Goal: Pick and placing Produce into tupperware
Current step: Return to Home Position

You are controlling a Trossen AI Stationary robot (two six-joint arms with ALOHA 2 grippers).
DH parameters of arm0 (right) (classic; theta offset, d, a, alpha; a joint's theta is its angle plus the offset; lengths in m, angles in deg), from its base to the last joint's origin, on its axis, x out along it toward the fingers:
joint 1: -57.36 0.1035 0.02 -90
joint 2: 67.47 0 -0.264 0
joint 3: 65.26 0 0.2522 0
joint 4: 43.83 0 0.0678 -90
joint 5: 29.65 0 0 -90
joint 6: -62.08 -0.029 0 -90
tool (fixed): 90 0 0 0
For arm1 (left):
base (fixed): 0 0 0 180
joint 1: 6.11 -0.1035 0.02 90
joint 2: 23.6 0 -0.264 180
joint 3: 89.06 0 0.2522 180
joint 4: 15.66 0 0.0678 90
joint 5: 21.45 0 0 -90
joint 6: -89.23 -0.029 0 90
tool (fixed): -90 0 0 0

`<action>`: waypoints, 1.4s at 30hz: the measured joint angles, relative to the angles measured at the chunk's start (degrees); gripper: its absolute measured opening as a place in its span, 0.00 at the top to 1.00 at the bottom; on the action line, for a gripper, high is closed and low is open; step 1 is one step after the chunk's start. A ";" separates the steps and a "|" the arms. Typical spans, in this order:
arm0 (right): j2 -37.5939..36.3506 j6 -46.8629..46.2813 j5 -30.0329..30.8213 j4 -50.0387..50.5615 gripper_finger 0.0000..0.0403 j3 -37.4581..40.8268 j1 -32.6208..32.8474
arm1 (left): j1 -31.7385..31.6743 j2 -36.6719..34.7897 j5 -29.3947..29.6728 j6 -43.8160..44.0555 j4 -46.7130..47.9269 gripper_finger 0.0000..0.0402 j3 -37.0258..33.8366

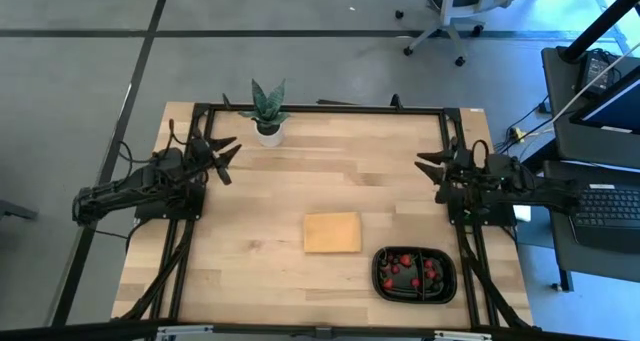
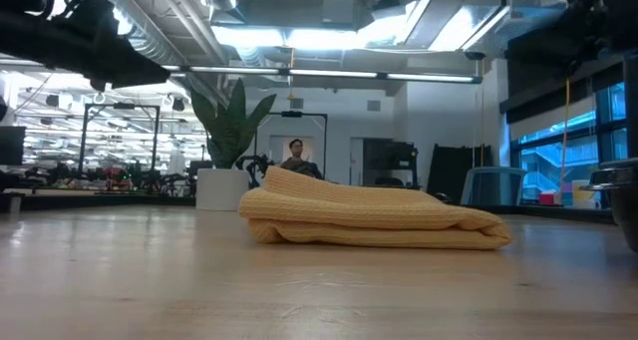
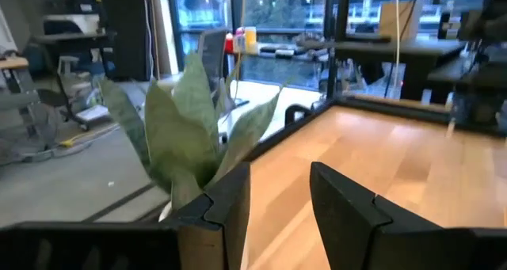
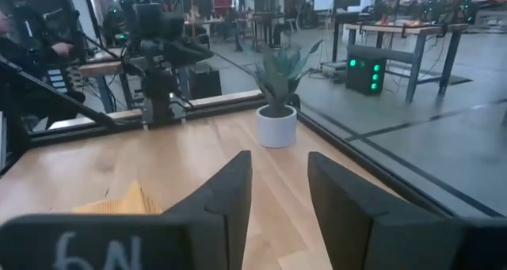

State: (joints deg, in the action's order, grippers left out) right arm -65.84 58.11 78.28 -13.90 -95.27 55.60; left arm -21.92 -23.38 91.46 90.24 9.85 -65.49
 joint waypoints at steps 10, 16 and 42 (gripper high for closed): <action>-1.41 1.04 1.88 -4.00 0.68 5.43 -3.73 | -2.72 -0.06 -3.78 1.56 0.54 0.69 0.19; -1.56 3.53 1.93 -10.31 0.68 10.32 -7.74 | -2.68 -0.06 -4.00 1.43 0.88 0.69 0.17; -1.43 4.15 -3.96 -19.37 0.68 15.81 -17.01 | -2.68 -0.08 -4.91 4.87 -8.65 0.69 -7.09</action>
State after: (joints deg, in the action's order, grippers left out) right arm -67.27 62.26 74.32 -33.27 -79.47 38.59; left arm -24.59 -23.45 86.55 95.11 1.20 -72.57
